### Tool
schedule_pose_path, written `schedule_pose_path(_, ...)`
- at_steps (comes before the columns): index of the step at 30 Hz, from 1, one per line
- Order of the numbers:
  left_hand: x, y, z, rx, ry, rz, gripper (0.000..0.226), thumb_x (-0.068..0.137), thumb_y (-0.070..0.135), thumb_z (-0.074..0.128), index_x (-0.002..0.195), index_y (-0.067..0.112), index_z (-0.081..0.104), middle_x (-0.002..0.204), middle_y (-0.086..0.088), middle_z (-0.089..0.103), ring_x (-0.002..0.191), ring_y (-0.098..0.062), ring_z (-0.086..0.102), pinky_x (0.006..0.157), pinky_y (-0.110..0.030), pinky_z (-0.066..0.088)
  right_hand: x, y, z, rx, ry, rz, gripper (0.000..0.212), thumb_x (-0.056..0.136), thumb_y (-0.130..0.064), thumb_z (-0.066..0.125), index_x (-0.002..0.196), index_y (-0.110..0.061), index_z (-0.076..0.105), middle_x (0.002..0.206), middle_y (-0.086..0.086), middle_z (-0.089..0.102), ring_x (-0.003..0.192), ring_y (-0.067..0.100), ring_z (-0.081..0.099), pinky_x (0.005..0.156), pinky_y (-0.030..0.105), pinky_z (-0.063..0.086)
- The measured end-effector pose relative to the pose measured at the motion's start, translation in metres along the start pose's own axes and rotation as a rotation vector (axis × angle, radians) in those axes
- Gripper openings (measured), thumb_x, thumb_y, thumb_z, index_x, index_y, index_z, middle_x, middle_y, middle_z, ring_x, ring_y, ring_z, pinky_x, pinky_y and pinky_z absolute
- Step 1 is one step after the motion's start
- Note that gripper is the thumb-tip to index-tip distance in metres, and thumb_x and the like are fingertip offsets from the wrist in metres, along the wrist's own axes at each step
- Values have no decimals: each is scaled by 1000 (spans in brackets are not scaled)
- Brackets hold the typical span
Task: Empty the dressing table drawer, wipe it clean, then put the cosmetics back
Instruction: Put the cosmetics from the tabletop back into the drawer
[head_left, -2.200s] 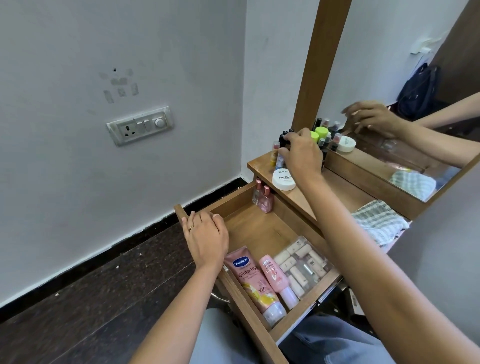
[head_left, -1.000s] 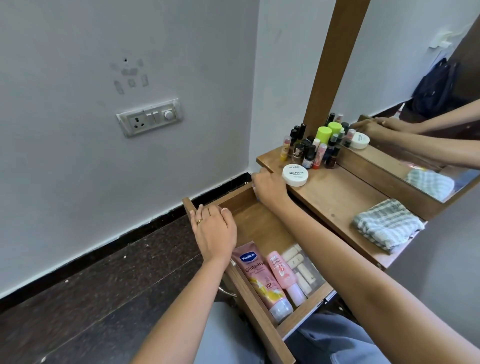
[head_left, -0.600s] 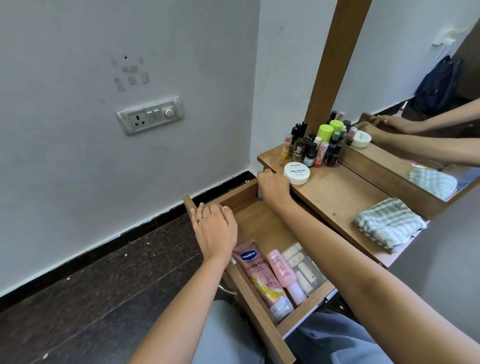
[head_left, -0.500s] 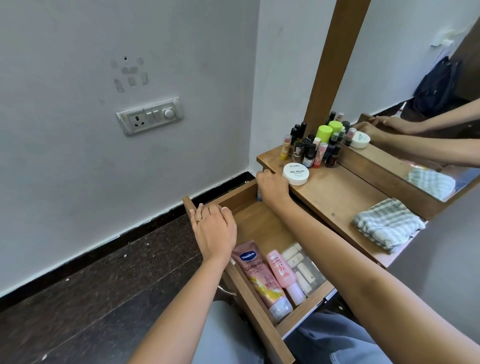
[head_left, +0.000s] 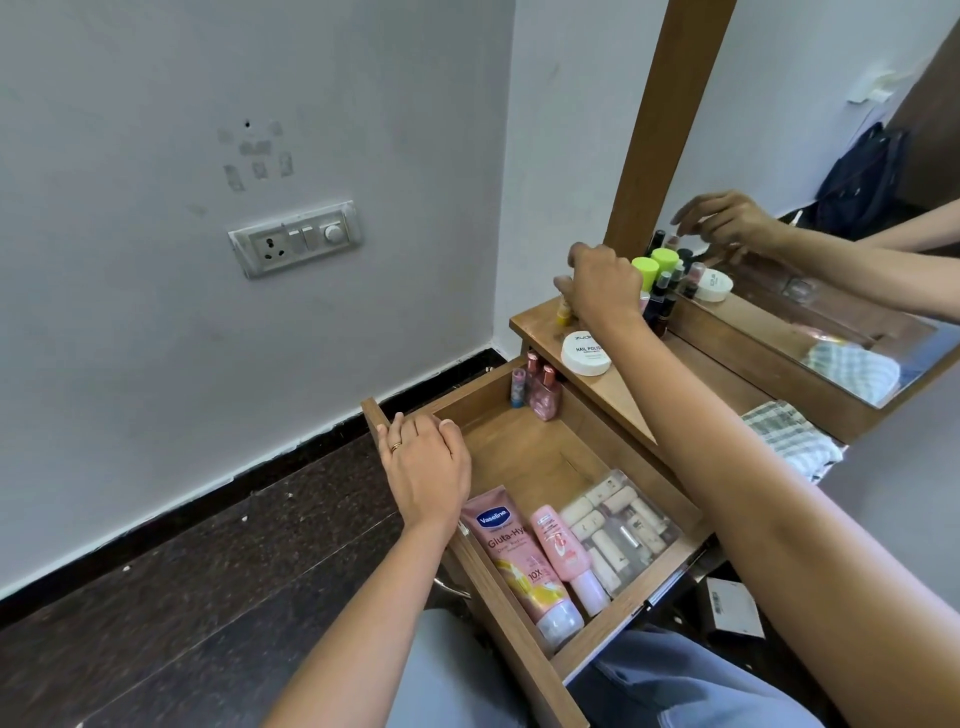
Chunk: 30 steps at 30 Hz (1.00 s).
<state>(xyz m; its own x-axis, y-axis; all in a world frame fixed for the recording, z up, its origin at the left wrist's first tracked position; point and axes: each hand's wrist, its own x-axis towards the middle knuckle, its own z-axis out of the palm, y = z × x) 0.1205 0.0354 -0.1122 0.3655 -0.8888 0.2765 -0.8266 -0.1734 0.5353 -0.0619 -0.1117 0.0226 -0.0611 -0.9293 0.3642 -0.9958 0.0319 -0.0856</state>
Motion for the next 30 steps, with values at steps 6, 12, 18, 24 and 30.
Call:
schedule_pose_path(6, -1, 0, -2, -8, -10, 3, 44, 99, 27, 31, 110, 5, 68, 120, -11, 66, 131, -26, 47, 119, -41, 16, -2, -1, 7, -18, -38, 12, 29, 92, -22, 57, 115, -4, 56, 111, 18, 62, 102, 39, 62, 76, 38, 49)
schedule_pose_path(12, 0, 0, 0, -8, 5, 2, 52, 95, 31, 25, 106, 6, 68, 117, -11, 68, 130, -26, 48, 118, -41, 16, -11, -12, -6, 191, 72, -23, 22, 88, -16, 57, 107, -7, 62, 102, 15, 66, 95, 35, 63, 74, 35, 48)
schedule_pose_path(18, 0, 2, -1, -21, 12, -13, 51, 95, 31, 25, 105, 6, 68, 117, -13, 68, 129, -27, 47, 118, -41, 16, -55, -42, 17, 346, -181, -174, 16, 80, -15, 59, 93, -16, 67, 88, 7, 71, 85, 25, 64, 75, 34, 53)
schedule_pose_path(24, 0, 0, -2, -2, -4, -9, 51, 96, 31, 25, 110, 7, 68, 119, -11, 67, 131, -25, 46, 119, -42, 16, -72, -44, 64, 246, -401, -242, 13, 78, -1, 54, 86, -10, 60, 70, 4, 69, 74, 24, 66, 69, 34, 54)
schedule_pose_path(30, -1, 1, -2, 5, -13, -4, 45, 99, 28, 30, 111, 7, 67, 121, -12, 66, 133, -26, 44, 119, -43, 16, -73, -38, 82, 228, -350, -271, 9, 79, -3, 59, 85, -8, 60, 77, 4, 65, 76, 22, 61, 65, 34, 51)
